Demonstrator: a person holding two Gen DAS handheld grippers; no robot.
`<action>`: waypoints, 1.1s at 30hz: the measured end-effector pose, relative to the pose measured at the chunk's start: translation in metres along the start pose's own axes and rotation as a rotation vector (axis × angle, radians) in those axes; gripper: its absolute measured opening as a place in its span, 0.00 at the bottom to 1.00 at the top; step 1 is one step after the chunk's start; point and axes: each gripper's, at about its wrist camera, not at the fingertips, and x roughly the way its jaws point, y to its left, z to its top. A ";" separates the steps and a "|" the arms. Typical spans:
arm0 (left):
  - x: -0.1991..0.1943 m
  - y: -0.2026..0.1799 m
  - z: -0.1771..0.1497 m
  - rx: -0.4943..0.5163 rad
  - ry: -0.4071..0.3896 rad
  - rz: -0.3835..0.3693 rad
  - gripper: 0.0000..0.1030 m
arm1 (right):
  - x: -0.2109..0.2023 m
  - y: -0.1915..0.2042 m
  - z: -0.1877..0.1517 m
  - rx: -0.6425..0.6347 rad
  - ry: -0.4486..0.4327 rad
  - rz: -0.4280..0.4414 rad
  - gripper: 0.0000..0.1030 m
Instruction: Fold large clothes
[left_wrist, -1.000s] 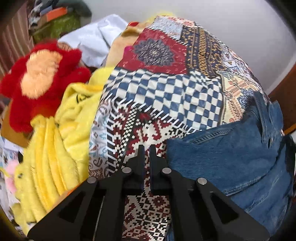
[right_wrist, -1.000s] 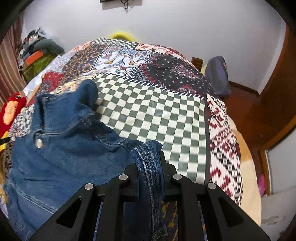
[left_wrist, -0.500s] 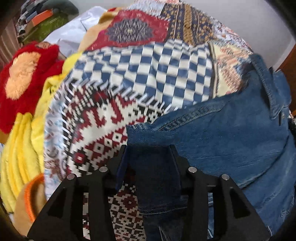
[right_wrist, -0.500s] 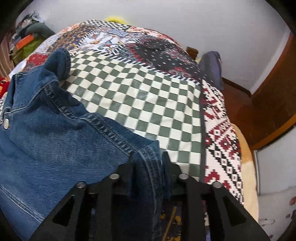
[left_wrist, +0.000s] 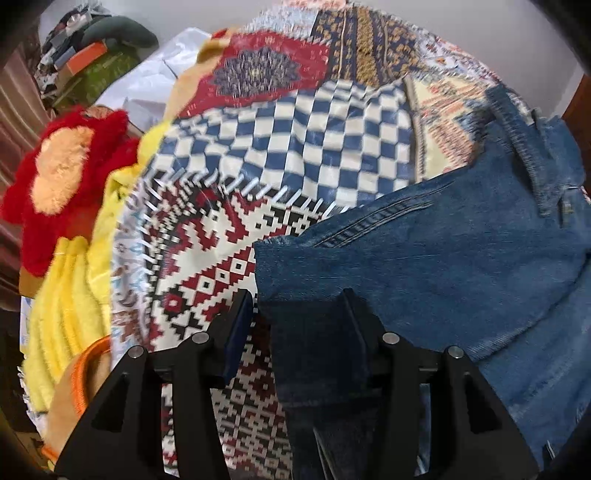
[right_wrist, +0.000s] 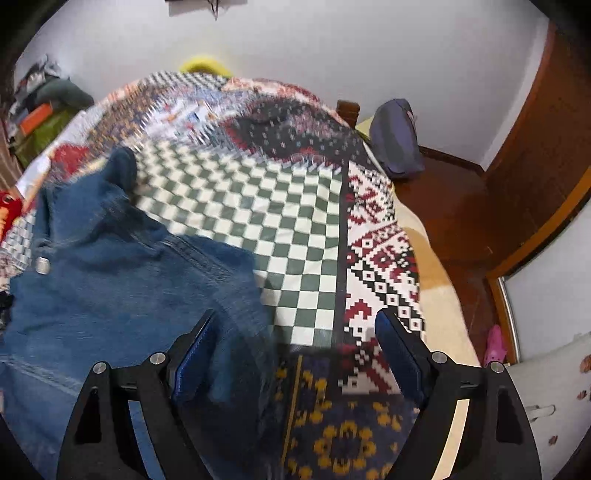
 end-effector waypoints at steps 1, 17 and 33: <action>-0.009 -0.002 -0.001 0.004 -0.013 -0.002 0.47 | -0.011 0.001 0.001 0.000 -0.010 0.006 0.81; -0.192 -0.024 -0.049 0.068 -0.304 -0.122 0.90 | -0.192 0.014 -0.053 -0.045 -0.134 0.117 0.82; -0.205 -0.016 -0.182 -0.016 -0.201 -0.240 0.94 | -0.224 0.011 -0.208 -0.005 -0.011 0.153 0.83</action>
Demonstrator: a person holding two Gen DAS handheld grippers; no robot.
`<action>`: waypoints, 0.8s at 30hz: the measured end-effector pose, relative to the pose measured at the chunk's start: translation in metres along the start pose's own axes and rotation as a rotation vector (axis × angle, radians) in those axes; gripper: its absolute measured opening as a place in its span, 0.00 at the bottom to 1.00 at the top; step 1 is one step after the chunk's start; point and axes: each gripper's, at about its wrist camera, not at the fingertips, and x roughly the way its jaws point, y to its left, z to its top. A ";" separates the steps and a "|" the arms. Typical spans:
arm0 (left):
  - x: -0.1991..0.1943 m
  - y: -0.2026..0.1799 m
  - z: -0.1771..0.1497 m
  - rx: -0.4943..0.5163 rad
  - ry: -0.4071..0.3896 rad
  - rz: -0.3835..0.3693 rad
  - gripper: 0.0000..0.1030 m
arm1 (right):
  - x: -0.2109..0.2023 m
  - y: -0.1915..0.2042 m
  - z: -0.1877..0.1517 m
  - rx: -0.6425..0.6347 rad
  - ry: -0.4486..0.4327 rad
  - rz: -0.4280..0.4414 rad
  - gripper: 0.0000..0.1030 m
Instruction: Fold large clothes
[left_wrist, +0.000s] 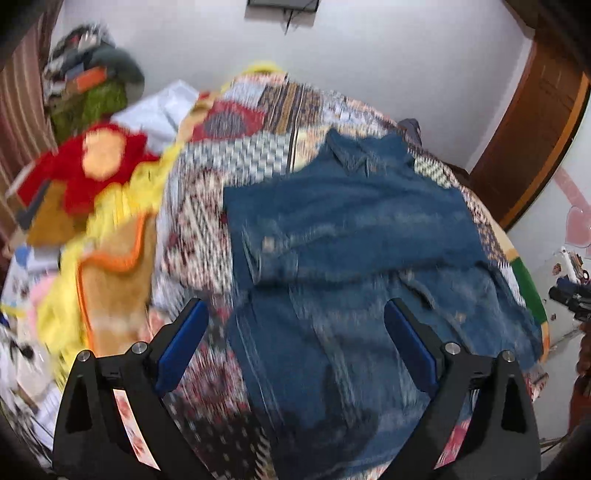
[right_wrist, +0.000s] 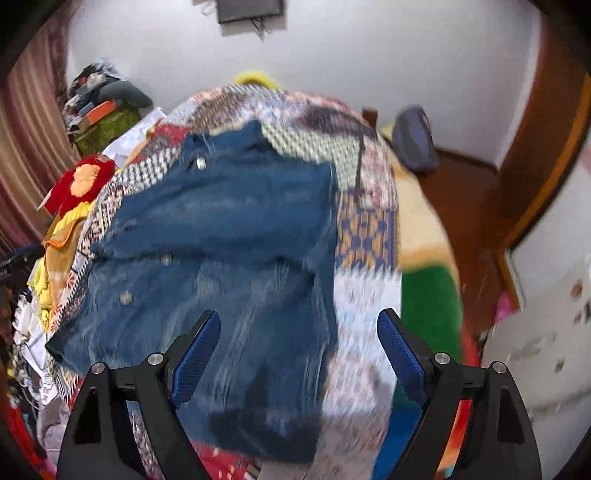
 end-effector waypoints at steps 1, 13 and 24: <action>0.004 0.002 -0.010 -0.011 0.024 -0.001 0.94 | 0.005 -0.003 -0.011 0.020 0.021 0.010 0.83; 0.038 0.019 -0.100 -0.194 0.251 -0.066 0.94 | 0.035 -0.026 -0.085 0.231 0.115 0.138 0.83; 0.027 0.004 -0.120 -0.202 0.212 -0.132 0.46 | 0.035 -0.006 -0.080 0.127 0.070 0.171 0.40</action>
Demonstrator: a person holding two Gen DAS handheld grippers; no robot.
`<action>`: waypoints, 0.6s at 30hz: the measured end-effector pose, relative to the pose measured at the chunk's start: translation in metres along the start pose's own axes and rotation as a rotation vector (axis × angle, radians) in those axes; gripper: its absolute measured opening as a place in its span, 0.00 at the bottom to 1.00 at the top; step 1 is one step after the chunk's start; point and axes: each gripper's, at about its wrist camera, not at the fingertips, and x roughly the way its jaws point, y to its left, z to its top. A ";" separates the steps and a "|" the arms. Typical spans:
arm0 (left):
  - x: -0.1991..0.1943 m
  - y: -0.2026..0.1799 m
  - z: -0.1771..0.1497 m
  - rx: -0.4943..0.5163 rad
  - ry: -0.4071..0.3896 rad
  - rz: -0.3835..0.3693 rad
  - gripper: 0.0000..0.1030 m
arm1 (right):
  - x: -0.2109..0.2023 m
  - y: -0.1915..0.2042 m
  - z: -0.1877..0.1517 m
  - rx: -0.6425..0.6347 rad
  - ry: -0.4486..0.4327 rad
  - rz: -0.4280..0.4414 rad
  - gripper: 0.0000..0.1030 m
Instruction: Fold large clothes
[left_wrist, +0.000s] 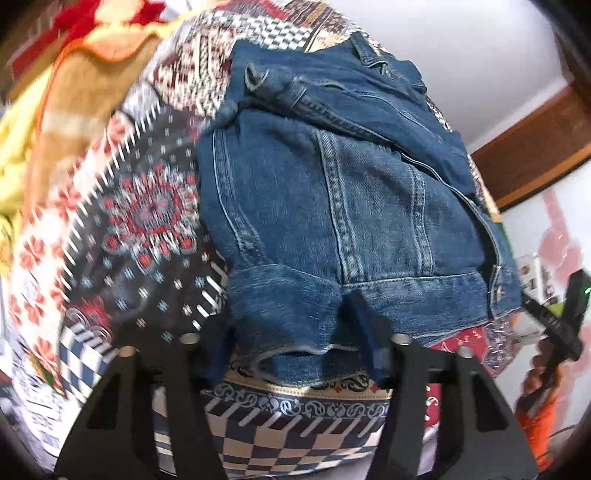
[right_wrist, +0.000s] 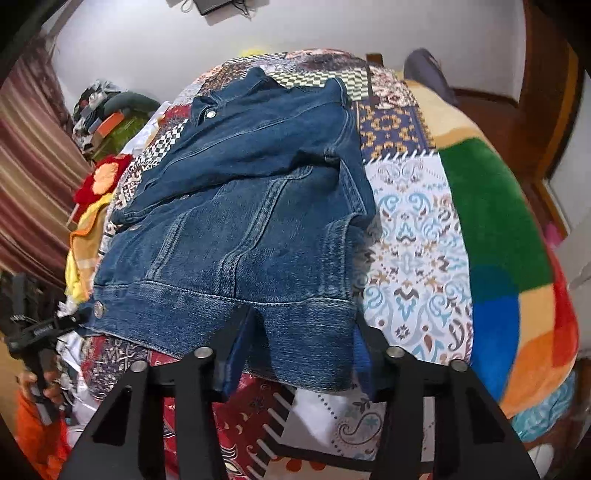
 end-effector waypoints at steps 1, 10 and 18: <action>-0.002 -0.005 0.000 0.026 -0.014 0.019 0.37 | -0.002 0.001 0.001 -0.009 -0.009 -0.010 0.32; -0.029 -0.027 0.031 0.110 -0.171 0.048 0.16 | -0.020 0.007 0.030 -0.061 -0.101 0.003 0.17; -0.059 -0.048 0.082 0.176 -0.306 0.040 0.13 | -0.034 0.027 0.084 -0.133 -0.198 0.047 0.15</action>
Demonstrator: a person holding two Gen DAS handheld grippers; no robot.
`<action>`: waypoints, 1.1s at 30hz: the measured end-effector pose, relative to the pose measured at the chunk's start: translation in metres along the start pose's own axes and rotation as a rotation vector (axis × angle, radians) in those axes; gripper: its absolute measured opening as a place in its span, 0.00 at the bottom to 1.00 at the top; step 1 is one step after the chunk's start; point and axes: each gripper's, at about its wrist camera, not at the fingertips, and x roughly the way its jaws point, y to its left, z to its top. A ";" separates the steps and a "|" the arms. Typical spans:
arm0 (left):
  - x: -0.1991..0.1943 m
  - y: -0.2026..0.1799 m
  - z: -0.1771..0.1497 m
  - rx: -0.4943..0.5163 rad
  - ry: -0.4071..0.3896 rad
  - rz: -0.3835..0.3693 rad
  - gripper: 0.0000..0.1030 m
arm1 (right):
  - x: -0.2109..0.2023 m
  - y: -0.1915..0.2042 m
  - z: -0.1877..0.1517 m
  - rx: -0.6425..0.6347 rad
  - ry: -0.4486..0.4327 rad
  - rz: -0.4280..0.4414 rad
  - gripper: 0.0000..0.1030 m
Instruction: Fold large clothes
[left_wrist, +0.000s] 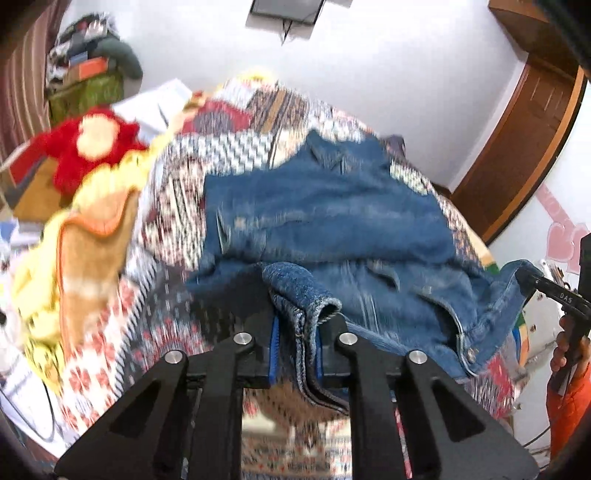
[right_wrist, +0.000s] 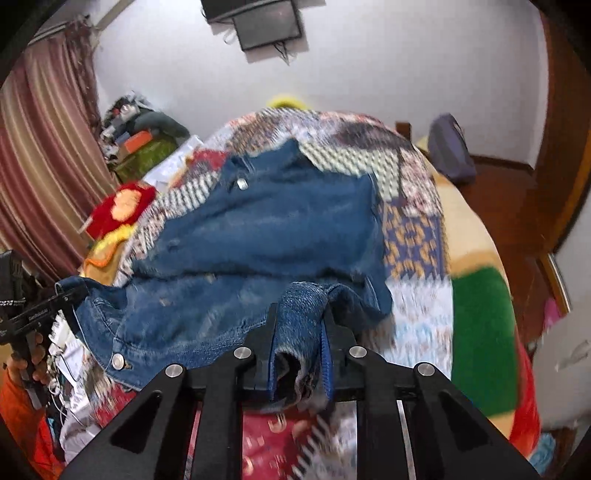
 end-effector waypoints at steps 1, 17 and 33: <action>0.000 0.000 0.008 0.003 -0.013 -0.008 0.13 | 0.001 -0.001 0.009 0.005 -0.009 0.013 0.15; 0.081 0.025 0.157 -0.047 -0.092 0.048 0.12 | 0.080 0.007 0.168 -0.076 -0.120 -0.112 0.13; 0.223 0.077 0.192 -0.163 0.079 0.092 0.13 | 0.244 -0.038 0.224 0.052 0.058 -0.145 0.13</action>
